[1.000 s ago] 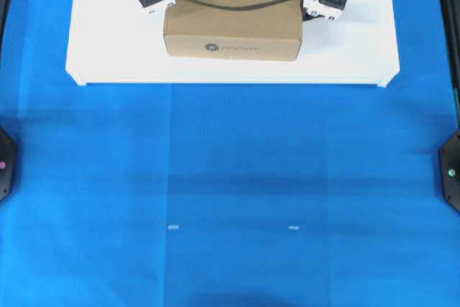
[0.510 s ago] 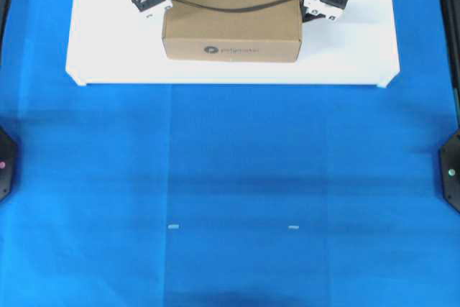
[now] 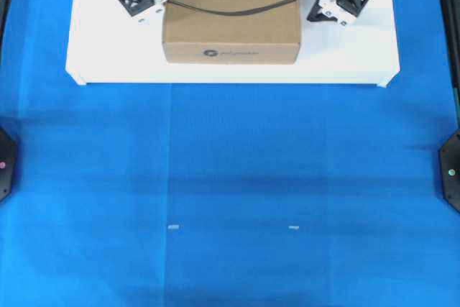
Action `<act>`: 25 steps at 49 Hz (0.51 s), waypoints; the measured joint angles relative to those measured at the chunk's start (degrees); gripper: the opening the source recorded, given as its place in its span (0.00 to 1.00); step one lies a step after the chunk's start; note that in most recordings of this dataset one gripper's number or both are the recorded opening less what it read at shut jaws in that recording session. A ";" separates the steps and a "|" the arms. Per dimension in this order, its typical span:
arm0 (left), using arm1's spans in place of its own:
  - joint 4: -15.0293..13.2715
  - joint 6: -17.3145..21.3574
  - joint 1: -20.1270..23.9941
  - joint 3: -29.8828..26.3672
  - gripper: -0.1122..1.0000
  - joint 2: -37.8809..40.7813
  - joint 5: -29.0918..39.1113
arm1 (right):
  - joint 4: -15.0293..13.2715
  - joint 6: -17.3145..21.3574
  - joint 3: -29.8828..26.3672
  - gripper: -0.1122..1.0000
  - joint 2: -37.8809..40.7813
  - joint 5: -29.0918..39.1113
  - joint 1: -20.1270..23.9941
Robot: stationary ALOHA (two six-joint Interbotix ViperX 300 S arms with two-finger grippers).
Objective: Place the cardboard box on the stand after clamping it between your arms.
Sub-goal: 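Release the box and pull both grippers outward away from it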
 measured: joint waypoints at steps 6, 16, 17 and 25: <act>0.00 2.81 0.53 1.14 0.85 -1.32 0.35 | 0.09 0.00 2.02 0.97 -1.05 -1.32 -0.18; 0.00 3.43 0.62 3.16 0.85 -5.10 -0.26 | 0.09 0.26 4.83 0.97 -5.54 -1.58 -2.55; 0.00 3.34 0.53 3.34 0.85 -5.54 -0.44 | 0.18 0.26 4.92 0.97 -6.24 -1.49 -2.81; 0.00 2.81 0.53 5.27 0.85 -11.16 -0.79 | 0.53 0.79 6.24 0.97 -12.22 -1.41 -3.08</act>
